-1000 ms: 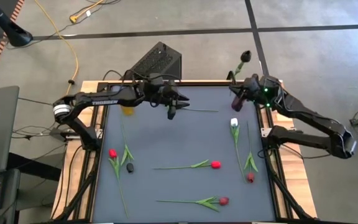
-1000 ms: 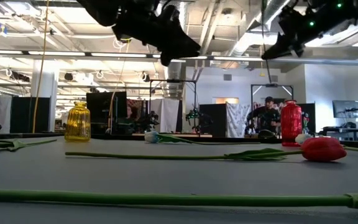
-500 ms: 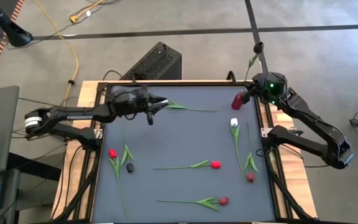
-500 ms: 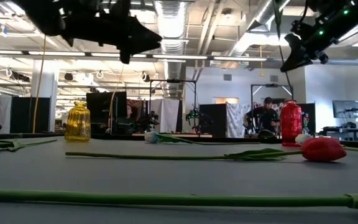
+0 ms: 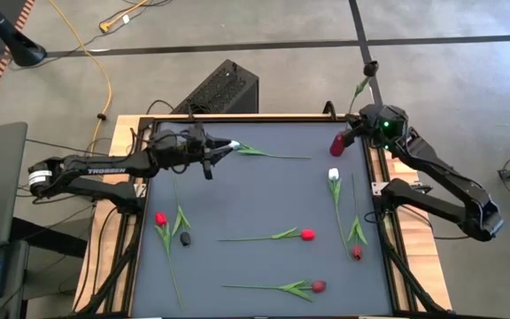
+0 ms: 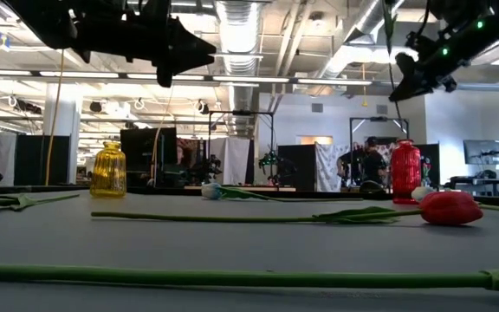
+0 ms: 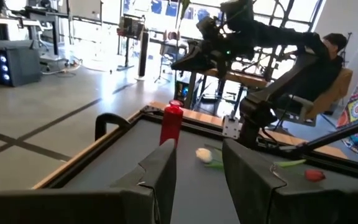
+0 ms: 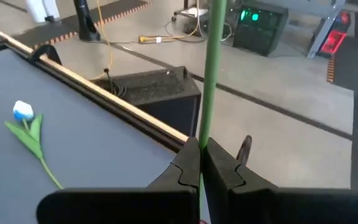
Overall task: Sort flowers into vase by color
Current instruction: Put the top black tulip into the red flower vase
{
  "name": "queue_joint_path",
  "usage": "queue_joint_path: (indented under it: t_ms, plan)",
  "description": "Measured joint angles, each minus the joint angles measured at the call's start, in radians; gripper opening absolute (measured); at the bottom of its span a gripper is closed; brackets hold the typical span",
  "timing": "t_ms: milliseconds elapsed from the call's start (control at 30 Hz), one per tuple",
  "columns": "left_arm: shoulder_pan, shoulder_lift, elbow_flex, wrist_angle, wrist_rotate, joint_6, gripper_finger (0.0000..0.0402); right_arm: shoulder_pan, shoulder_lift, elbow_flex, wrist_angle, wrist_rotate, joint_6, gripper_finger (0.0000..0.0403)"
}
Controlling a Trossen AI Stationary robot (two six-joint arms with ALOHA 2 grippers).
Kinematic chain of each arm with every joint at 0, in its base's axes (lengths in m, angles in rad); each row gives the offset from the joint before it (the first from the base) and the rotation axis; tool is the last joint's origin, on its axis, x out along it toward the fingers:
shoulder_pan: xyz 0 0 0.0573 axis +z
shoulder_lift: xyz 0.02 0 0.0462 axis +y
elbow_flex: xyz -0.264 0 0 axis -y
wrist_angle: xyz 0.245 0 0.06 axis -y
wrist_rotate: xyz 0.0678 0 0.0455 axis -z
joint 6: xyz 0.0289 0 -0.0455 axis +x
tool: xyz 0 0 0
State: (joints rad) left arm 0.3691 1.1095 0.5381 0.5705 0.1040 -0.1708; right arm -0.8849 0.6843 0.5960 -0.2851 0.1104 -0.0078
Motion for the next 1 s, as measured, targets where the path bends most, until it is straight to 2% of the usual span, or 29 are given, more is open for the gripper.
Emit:
queue_joint_path:
  t_ms: [400, 667, 1000]
  plan:
    - [-0.008, 0.0, 0.0, -0.015, -0.03, -0.002, 0.0118, -0.021, -0.039, -0.103, 0.054, -0.001, 0.004, 0.0033]
    - [-0.011, 0.0, 0.0, -0.034, -0.03, -0.001, 0.0118, -0.021, -0.037, -0.192, 0.11, -0.002, 0.063, 0.0039]
    - [-0.011, 0.0, 0.0, -0.042, -0.031, -0.001, 0.0118, -0.021, -0.038, -0.21, 0.104, -0.002, 0.088, 0.0057]
